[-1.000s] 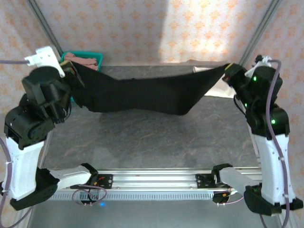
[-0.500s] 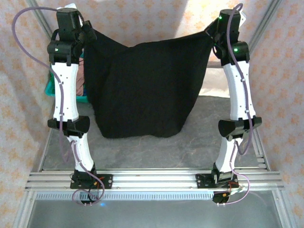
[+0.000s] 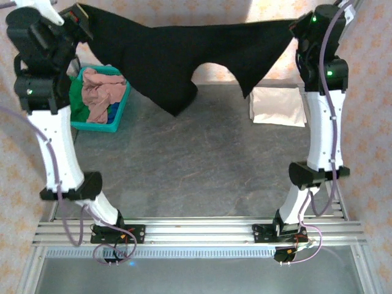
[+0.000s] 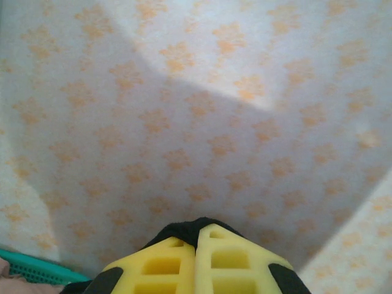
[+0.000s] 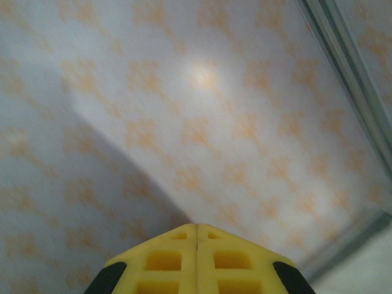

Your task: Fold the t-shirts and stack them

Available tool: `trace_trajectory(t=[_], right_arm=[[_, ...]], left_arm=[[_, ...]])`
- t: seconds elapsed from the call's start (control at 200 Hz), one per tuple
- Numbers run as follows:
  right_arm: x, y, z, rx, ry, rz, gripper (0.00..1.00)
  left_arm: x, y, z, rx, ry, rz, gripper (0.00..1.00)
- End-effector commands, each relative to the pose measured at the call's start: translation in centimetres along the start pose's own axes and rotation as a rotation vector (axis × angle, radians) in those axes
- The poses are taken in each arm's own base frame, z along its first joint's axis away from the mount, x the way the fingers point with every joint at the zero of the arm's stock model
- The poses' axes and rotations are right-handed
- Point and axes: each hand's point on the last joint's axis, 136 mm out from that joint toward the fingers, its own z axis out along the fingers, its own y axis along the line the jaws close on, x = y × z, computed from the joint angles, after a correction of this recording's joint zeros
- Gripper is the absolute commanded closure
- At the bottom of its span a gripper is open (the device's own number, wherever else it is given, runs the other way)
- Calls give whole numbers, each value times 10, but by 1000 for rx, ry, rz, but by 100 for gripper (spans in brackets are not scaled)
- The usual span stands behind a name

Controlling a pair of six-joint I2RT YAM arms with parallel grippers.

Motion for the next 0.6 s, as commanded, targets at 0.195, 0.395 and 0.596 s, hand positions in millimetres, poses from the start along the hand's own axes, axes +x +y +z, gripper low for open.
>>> trace_trajectory(t=[0.195, 0.395, 0.596], right_arm=[[234, -138, -58, 36, 563, -21, 100], [340, -244, -134, 297, 893, -37, 100], [349, -292, -158, 518, 972, -156, 99]], left_arm=[[260, 28, -77, -17, 531, -45, 100], [367, 107, -162, -325, 810, -66, 100], [394, 141, -202, -495, 915, -39, 100]])
